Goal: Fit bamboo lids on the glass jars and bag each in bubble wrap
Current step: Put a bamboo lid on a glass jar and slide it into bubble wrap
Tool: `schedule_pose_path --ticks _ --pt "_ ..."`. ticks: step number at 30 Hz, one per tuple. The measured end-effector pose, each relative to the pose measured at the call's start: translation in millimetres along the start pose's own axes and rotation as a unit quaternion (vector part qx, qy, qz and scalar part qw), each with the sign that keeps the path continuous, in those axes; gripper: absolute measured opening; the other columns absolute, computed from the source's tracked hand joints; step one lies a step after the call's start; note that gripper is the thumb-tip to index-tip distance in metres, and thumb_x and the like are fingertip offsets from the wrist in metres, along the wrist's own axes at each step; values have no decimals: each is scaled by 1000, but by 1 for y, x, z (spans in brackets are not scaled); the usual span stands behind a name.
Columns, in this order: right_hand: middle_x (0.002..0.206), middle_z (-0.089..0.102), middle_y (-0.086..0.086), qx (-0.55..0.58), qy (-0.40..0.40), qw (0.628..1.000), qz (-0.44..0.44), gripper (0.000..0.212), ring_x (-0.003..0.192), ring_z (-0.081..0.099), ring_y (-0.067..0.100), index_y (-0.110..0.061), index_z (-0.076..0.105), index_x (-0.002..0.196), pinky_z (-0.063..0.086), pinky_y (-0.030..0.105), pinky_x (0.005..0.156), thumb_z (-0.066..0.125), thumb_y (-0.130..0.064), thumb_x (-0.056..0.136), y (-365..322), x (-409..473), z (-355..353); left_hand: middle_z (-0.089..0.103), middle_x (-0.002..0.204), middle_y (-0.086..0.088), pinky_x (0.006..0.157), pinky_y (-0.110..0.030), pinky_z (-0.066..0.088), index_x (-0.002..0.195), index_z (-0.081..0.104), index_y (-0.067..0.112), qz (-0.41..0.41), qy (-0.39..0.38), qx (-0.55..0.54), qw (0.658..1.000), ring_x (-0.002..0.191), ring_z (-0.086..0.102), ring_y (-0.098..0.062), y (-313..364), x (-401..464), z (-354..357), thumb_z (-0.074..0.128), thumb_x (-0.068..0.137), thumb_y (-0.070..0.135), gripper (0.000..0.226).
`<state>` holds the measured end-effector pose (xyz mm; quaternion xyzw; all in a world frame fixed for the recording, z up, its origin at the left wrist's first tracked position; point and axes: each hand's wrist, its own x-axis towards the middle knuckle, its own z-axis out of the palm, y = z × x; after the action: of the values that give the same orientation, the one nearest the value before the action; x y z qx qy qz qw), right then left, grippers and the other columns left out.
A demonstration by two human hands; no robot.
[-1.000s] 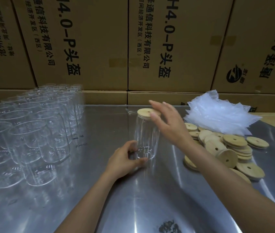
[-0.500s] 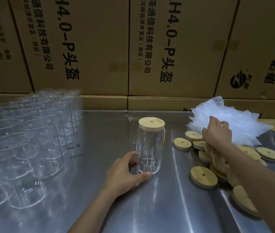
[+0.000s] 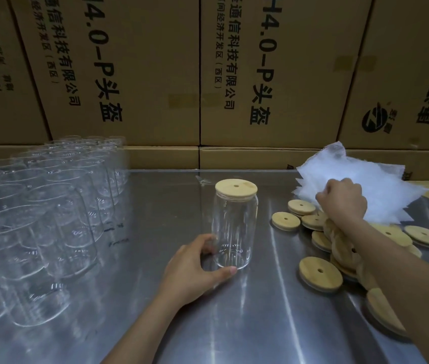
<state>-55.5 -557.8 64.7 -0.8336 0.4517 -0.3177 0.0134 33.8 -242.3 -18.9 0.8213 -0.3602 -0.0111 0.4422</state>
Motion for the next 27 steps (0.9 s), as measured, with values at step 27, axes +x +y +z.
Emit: schedule_pose_path --ticks 27 --pt "121 63 10 353 243 797 -426 7 120 46 26 -18 48 97 33 25 106 49 -11 95 -103 -146 -72 27 140 -13 116 -36 21 138 26 6 289 486 8 825 136 25 -17 57 -14 -62 45 90 29 57"
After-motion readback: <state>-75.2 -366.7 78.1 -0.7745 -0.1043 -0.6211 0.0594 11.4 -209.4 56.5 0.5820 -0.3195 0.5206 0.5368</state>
